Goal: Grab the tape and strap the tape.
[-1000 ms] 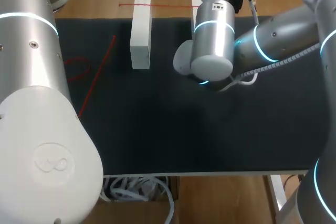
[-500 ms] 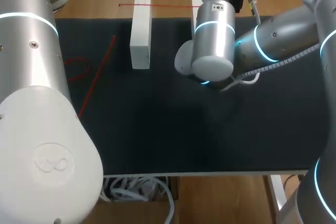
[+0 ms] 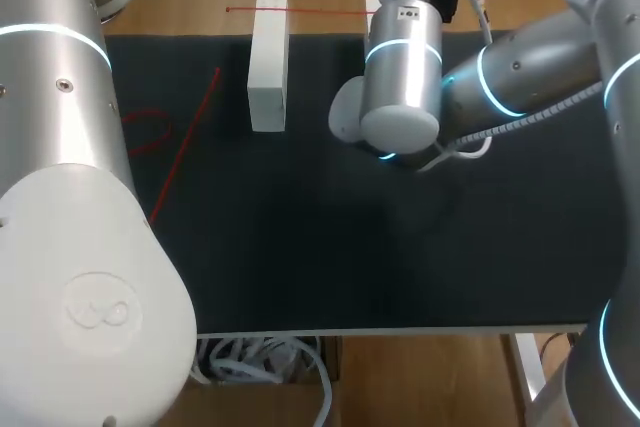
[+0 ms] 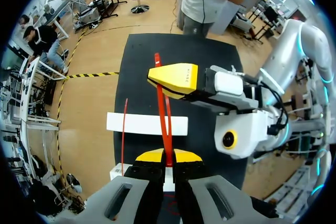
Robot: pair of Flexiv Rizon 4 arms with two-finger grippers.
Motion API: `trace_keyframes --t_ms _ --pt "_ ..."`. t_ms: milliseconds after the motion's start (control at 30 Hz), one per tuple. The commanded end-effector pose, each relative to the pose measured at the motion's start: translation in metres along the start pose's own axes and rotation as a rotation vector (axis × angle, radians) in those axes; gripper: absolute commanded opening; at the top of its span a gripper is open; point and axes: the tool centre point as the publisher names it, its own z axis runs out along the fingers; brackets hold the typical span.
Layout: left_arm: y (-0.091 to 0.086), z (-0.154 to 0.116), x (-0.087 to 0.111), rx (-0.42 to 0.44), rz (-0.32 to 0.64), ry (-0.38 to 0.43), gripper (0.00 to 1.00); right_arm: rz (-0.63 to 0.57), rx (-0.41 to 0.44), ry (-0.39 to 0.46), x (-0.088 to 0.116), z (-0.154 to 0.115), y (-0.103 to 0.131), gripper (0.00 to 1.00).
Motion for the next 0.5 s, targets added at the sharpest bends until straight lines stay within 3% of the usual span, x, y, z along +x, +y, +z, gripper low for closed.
trace_keyframes --t_ms 33,500 --pt "-0.0028 -0.0028 -0.0032 -0.010 -0.001 0.008 0.00 -0.002 0.000 0.008 -0.0026 0.0003 0.0029 0.00" --pt "-0.0028 -0.0028 -0.0032 -0.010 -0.001 0.008 0.00 -0.009 0.015 0.005 -0.0034 0.0021 0.0006 0.00"
